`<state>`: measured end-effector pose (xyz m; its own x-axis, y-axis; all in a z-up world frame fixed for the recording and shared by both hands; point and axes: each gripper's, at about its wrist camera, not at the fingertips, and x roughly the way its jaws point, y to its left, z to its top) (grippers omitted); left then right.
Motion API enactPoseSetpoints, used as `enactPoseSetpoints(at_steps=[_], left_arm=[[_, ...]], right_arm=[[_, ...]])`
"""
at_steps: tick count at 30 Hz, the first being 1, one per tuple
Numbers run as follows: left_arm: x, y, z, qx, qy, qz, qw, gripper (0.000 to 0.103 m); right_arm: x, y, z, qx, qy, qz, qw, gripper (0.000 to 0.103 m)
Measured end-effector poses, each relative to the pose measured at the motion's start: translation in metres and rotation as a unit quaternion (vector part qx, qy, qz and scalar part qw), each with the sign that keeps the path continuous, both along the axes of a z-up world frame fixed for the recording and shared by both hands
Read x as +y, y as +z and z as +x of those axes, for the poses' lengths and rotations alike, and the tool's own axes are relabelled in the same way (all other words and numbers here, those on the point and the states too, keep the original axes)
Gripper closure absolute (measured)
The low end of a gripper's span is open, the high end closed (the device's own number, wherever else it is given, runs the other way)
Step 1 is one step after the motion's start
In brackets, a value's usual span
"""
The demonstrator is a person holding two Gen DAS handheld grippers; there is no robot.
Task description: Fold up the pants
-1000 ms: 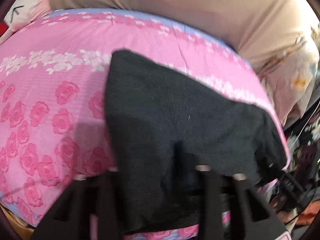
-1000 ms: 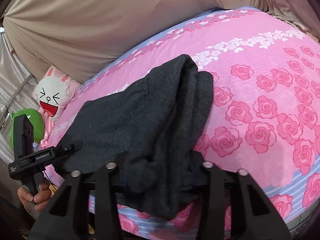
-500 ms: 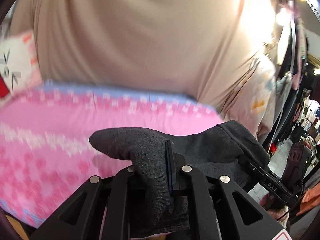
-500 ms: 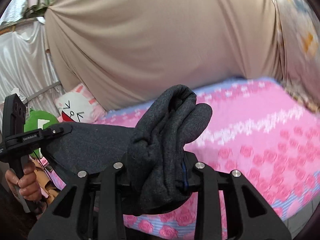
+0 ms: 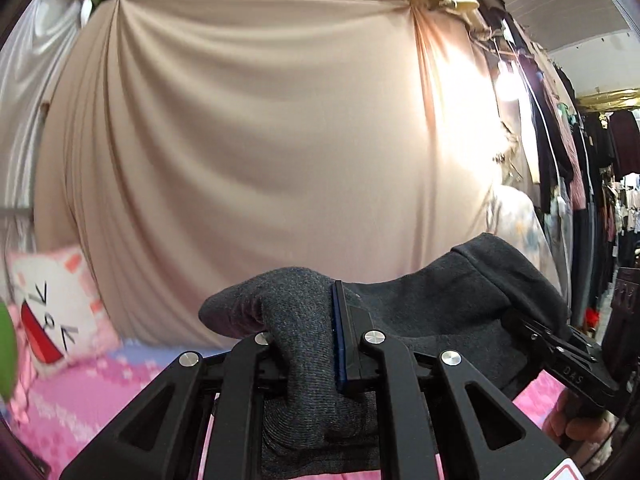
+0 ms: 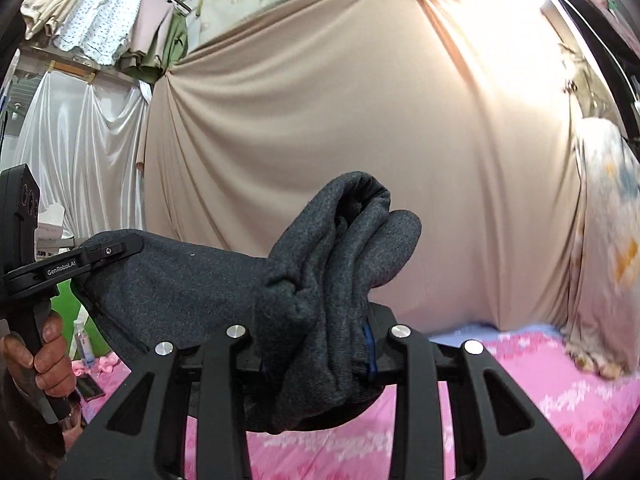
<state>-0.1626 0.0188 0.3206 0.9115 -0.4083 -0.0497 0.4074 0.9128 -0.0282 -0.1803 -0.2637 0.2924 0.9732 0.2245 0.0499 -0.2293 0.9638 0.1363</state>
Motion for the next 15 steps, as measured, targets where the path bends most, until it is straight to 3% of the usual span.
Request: enactPoseSetpoints(at_steps=[5, 9, 12, 15], left_arm=[[-0.007, 0.016, 0.023, -0.036, 0.013, 0.001, 0.9993, 0.092], [-0.013, 0.019, 0.056, -0.055, 0.028, 0.013, 0.9980, 0.091], [-0.023, 0.007, 0.105, -0.032, 0.046, 0.024, 0.9982, 0.089], [-0.036, -0.039, 0.190, 0.048, 0.044, 0.034, 0.9973, 0.085]], right_arm=[[-0.002, 0.016, 0.028, -0.037, -0.003, 0.000, 0.999, 0.072], [-0.009, 0.020, 0.072, -0.028, -0.007, 0.003, 1.000, 0.071], [-0.019, 0.002, 0.125, 0.011, -0.015, 0.017, 1.000, 0.070], [-0.031, -0.045, 0.188, 0.076, -0.025, 0.032, 0.996, 0.070]])
